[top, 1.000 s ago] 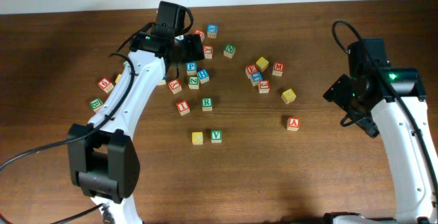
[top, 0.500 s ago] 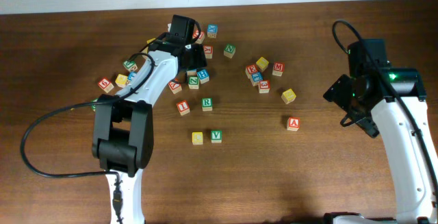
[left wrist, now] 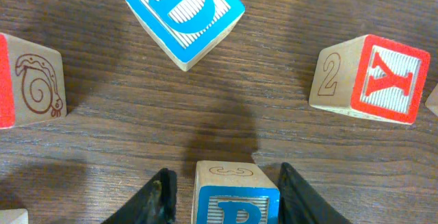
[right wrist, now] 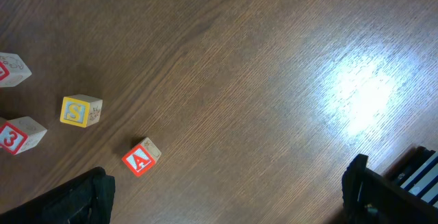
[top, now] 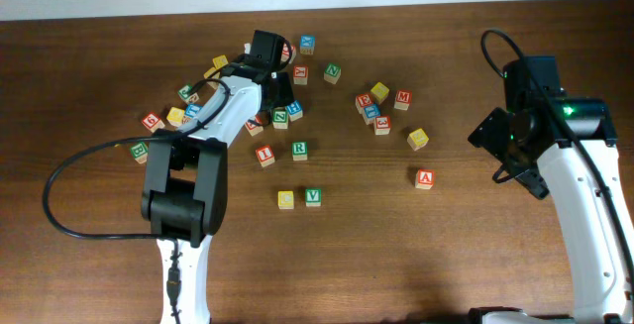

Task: Spell out CVPR
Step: 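Carry the P block toward the right of the V block and lower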

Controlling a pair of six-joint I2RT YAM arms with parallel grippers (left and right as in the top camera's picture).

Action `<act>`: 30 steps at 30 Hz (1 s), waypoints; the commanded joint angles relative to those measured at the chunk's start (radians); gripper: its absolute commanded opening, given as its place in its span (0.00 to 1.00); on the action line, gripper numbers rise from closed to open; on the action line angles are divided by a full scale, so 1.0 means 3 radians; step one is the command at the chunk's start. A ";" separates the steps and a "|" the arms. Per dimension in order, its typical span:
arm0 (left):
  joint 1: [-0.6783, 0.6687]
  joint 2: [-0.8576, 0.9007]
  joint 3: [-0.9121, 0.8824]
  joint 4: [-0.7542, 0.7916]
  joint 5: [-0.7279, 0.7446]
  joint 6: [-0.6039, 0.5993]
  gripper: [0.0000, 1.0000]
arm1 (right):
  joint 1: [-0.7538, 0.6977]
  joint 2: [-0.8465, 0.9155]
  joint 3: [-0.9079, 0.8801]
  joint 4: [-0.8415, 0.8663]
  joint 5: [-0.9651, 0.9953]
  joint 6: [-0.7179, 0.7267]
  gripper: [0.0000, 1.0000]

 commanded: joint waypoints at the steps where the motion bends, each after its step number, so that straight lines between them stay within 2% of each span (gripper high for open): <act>1: 0.0005 0.0018 0.0003 -0.0009 -0.0050 -0.0006 0.36 | -0.0013 0.0006 0.0019 -0.0001 0.0055 0.0013 0.98; 2: 0.0005 0.0018 0.0003 -0.0008 -0.0050 -0.0006 0.30 | -0.0013 0.0006 0.0019 -0.0001 0.0055 0.0013 0.98; 6: 0.0005 0.0018 0.0003 -0.0004 -0.0050 -0.0006 0.29 | -0.0013 0.0006 0.0019 -0.0001 0.0055 0.0013 0.98; 9: 0.0005 0.0017 0.0004 -0.0005 -0.0048 -0.0006 0.21 | -0.0013 0.0006 0.0019 -0.0001 0.0055 0.0013 0.98; 13: 0.0005 -0.0039 0.0032 -0.0019 -0.0036 -0.0006 0.21 | -0.0013 0.0006 0.0019 -0.0001 0.0055 0.0013 0.98; 17: 0.0005 -0.0552 0.0036 -0.0132 0.0005 -0.0006 0.21 | -0.0013 0.0006 0.0019 -0.0001 0.0055 0.0013 0.98; 19: 0.0005 -0.0846 0.0036 -0.0299 0.0215 -0.0008 0.22 | -0.0013 0.0006 0.0019 -0.0001 0.0055 0.0013 0.98; 23: -0.0010 -0.1253 0.0036 -0.0876 0.1436 -0.0008 0.22 | -0.0013 0.0006 0.0019 -0.0001 0.0055 0.0013 0.98; 24: -0.0072 -0.1251 0.0033 -0.1174 0.1709 -0.0008 0.21 | -0.0013 0.0006 0.0019 -0.0001 0.0055 0.0013 0.98; 27: -0.0298 -0.1247 -0.0064 -0.1530 0.1609 -0.0008 0.21 | -0.0013 0.0006 0.0019 -0.0001 0.0055 0.0011 0.98; 30: -0.0640 -0.1247 -0.0347 -0.1498 0.1600 -0.0013 0.20 | -0.0013 0.0006 0.0019 -0.0001 0.0055 0.0013 0.98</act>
